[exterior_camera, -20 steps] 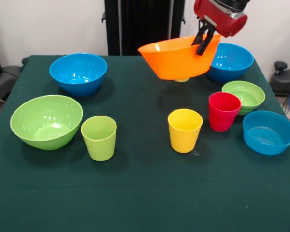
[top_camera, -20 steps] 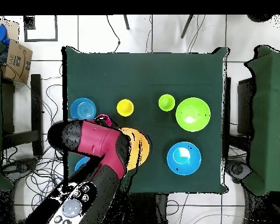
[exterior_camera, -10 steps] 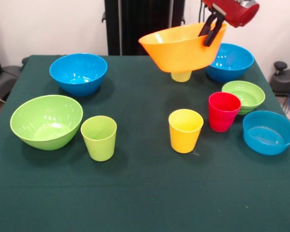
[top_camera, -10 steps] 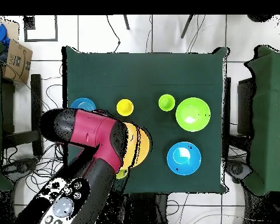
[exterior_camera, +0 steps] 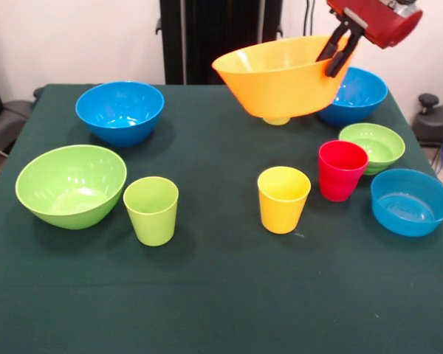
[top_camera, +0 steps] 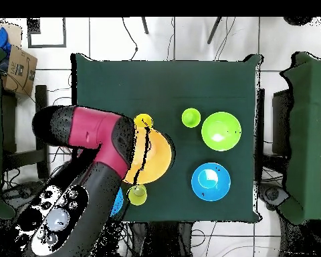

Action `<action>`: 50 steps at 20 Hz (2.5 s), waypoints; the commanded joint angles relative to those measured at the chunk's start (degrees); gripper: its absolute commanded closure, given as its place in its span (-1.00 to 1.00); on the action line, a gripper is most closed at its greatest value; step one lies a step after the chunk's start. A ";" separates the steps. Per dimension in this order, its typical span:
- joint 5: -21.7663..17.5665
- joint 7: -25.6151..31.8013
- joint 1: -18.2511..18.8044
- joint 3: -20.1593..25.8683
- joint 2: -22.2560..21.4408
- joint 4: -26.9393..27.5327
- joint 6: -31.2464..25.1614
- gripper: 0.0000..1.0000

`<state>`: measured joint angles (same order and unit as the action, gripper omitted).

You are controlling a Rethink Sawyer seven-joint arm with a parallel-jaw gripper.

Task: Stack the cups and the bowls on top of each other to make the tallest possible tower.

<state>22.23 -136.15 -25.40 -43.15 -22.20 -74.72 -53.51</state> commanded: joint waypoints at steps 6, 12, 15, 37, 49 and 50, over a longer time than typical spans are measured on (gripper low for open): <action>-1.46 -14.61 1.97 -0.45 10.26 15.35 -13.54 1.00; -1.46 -13.71 2.88 -0.52 11.67 16.77 -12.48 1.00; -1.34 -13.58 3.20 -0.55 12.02 16.97 -12.20 1.00; 1.12 -16.35 4.95 -2.21 16.42 24.46 -15.55 1.00; 3.41 -17.27 6.63 -4.10 19.25 31.07 -20.32 1.00; 3.54 -17.22 6.82 -4.28 19.40 31.68 -20.83 1.00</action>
<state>24.03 -139.46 -20.99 -49.86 -3.73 -49.36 -65.74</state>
